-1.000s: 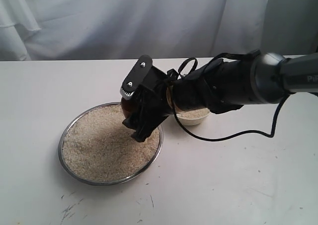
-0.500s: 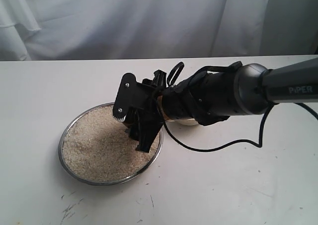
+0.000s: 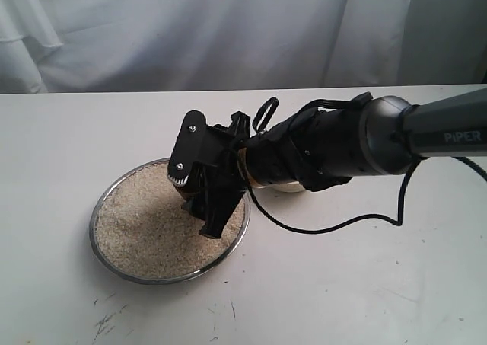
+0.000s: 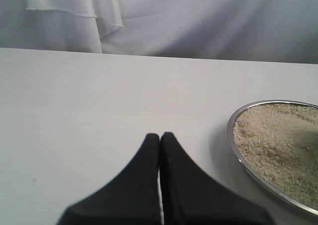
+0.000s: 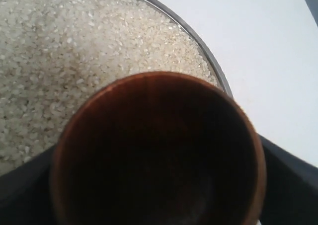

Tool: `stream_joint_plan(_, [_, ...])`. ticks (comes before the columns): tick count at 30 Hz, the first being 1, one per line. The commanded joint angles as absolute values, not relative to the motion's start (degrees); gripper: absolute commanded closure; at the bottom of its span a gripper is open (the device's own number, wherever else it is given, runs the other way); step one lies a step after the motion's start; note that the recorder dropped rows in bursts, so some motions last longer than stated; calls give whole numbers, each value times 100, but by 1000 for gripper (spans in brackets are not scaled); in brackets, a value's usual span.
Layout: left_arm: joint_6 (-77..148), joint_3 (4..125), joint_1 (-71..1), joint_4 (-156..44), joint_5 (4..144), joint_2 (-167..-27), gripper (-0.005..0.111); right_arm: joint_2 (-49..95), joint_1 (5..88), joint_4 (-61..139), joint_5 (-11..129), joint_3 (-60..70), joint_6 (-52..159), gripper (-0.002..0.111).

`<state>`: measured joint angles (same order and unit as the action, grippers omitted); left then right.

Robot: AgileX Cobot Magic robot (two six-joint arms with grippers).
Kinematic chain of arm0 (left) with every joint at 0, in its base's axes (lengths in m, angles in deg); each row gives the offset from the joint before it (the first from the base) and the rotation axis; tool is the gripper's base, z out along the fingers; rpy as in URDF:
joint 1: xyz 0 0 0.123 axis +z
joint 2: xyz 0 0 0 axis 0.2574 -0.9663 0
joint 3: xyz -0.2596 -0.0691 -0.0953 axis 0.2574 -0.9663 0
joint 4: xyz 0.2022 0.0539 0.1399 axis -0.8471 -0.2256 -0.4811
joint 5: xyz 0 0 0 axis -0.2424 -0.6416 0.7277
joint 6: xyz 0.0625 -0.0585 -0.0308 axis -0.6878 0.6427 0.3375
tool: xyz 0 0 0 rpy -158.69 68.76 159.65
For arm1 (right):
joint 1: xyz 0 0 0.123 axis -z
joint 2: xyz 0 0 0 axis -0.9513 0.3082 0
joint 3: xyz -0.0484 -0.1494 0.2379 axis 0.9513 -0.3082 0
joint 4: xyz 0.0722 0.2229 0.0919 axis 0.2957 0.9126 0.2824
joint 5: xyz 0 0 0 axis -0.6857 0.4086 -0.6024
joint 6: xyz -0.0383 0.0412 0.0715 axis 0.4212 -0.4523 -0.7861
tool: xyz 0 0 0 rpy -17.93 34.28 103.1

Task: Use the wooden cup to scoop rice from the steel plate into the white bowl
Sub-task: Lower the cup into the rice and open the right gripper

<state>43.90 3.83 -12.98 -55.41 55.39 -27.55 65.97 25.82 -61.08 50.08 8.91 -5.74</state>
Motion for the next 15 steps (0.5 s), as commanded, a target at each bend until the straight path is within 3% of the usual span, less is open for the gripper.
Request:
stream_joint_plan(1, [4394, 355, -1314, -5543, 5576, -2731, 107, 6532, 2571, -6104, 5008, 942, -1057, 34])
stream_joint_plan(8, [4394, 355, -1314, -5543, 5576, -2731, 107, 6532, 2571, -6104, 5008, 942, -1628, 27])
stream_joint_plan(15, [4394, 355, -1314, -5543, 5576, -2731, 107, 6468, 2571, -6104, 5040, 942, -1642, 27])
